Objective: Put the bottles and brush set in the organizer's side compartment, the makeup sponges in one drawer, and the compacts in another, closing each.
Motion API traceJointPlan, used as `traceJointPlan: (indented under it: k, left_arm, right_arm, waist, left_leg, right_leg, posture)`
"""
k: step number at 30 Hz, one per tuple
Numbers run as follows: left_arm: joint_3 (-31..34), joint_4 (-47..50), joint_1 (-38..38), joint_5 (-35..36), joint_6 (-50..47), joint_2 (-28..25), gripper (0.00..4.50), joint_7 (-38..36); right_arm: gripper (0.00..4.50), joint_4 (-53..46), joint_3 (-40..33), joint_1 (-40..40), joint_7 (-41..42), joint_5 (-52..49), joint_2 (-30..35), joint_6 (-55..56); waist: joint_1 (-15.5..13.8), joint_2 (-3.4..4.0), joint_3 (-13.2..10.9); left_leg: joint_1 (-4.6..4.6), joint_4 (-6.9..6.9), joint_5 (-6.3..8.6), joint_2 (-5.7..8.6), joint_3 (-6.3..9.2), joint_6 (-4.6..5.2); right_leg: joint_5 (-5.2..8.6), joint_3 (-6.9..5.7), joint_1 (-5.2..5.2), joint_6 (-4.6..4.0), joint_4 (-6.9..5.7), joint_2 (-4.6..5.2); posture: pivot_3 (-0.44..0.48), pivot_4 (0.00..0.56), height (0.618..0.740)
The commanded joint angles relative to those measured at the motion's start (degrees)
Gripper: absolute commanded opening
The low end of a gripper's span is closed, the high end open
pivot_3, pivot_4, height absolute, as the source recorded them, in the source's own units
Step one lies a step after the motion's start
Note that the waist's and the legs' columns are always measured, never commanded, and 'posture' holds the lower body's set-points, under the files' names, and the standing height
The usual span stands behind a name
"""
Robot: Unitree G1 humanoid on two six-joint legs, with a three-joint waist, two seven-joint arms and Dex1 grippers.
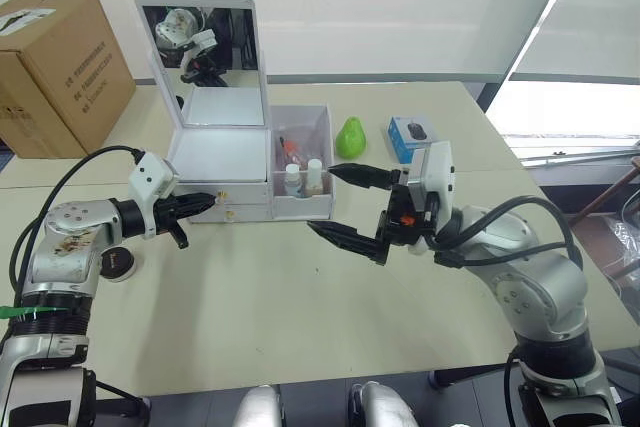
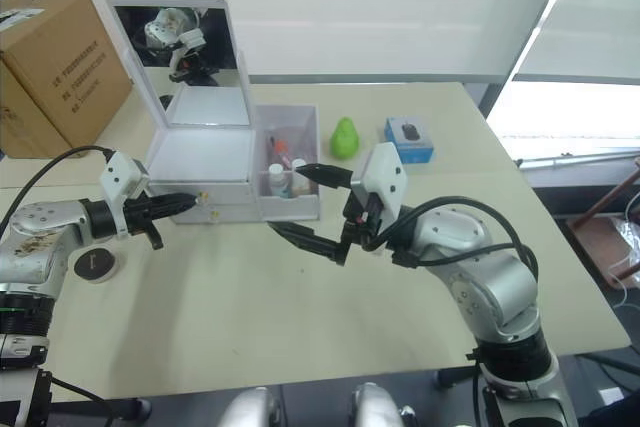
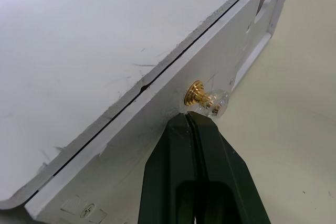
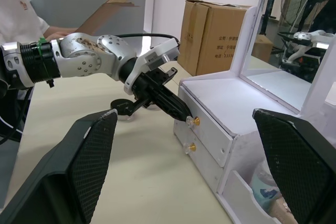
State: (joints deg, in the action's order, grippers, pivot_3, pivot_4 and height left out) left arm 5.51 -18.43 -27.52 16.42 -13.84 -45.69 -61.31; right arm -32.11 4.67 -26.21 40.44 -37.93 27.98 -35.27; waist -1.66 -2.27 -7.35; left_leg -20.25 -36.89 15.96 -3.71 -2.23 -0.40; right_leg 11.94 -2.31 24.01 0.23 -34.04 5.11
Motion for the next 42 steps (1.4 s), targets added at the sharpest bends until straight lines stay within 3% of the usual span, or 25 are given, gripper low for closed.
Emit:
traceJointPlan:
  k: [1, 9, 13, 19, 35, 42]
  left_arm:
    - [-0.21, -1.05, -2.33, -1.12, 1.49, 0.4, 0.03, 0.62]
    - [1.74, 1.98, -1.15, 1.02, -0.46, -0.29, 0.03, -0.03]
    - [6.93, 9.85, 4.54, 6.6, -6.2, -2.91, 0.03, -1.76]
    - [12.31, 13.76, 11.06, 7.92, -9.03, -4.69, 0.03, 1.25]
    - [6.1, 1.09, 1.26, -0.51, -0.34, 1.45, 0.03, 10.49]
    - [5.35, 2.32, 1.26, 0.05, -0.64, 2.69, 0.03, 9.72]
  right_arm:
    - [4.5, -2.13, -1.67, -0.13, -0.54, -1.26, 0.3, -0.06]
    - [4.5, -2.23, -2.06, 0.14, -0.63, -2.04, 0.7, -0.13]
    - [4.5, -2.87, -3.56, 1.68, -0.43, -3.0, 2.2, -0.4]
    - [4.5, -2.68, -5.33, 3.76, -0.35, -4.01, 3.93, -0.66]
    - [4.5, -3.41, -5.44, 4.02, -1.68, -5.22, 4.79, -1.35]
    - [4.5, -4.3, -5.56, 4.74, -2.16, -5.4, 4.79, -1.82]
  waist:
    - [-0.11, -0.01, 0.0]
    - [-0.4, -0.01, 0.0]
    - [0.24, -0.05, 0.01]
    - [0.7, -0.02, 0.0]
    - [0.26, -0.09, 0.0]
    - [0.16, -0.1, 0.01]
  left_leg:
    - [0.0, 0.0, 0.0, 0.0, 0.0, 0.0]
    - [-0.03, -0.05, 0.0, 0.0, 0.0, 0.0]
    - [0.01, -0.05, -0.01, -0.02, 0.01, 0.01]
    - [0.05, -0.03, 0.0, -0.03, 0.02, 0.01]
    - [0.01, -0.03, 0.0, 0.01, 0.05, 0.01]
    - [-0.01, -0.03, 0.0, 0.01, 0.05, 0.01]
  right_leg:
    - [0.0, 0.0, 0.0, 0.0, 0.0, 0.0]
    - [-0.01, 0.0, 0.0, 0.01, -0.01, 0.0]
    - [-0.02, 0.01, 0.02, 0.03, -0.01, -0.03]
    - [0.0, 0.01, 0.04, 0.02, 0.02, -0.02]
    - [-0.02, 0.0, 0.02, 0.02, 0.01, -0.04]
    - [-0.02, 0.01, 0.0, 0.03, 0.01, -0.01]
  posture:
    - [0.0, 0.15, 0.74]
    - [0.0, 0.15, 0.74]
    - [0.0, 0.15, 0.74]
    - [0.0, 0.15, 0.74]
    - [0.0, 0.15, 0.74]
    - [0.0, 0.15, 0.74]
